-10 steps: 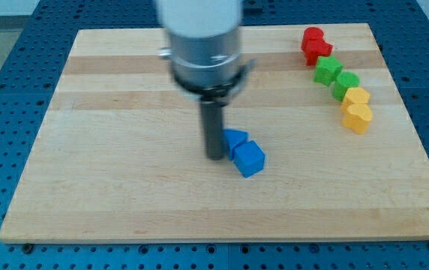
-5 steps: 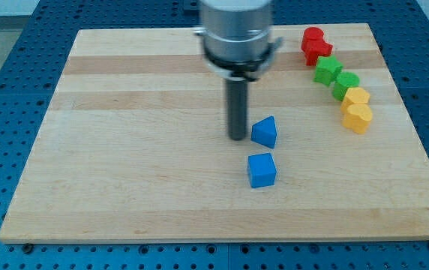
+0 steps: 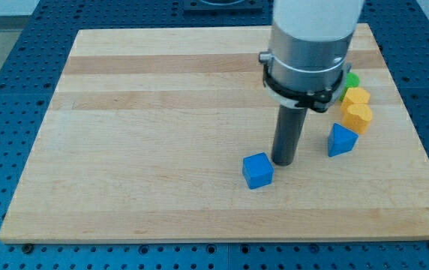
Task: Push the blue triangle closer to the yellow heart
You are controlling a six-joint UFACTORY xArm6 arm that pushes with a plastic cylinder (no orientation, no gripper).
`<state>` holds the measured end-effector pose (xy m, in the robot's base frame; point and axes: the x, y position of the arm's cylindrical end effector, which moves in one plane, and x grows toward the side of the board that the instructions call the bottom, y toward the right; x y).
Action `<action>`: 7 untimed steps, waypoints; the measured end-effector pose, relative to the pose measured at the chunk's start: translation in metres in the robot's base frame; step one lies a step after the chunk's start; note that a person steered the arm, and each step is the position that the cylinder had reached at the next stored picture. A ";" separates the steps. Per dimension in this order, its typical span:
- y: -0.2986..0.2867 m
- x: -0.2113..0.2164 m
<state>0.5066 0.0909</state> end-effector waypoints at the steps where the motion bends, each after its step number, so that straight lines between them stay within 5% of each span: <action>1: 0.021 -0.010; 5: 0.070 -0.012; 7: -0.120 -0.010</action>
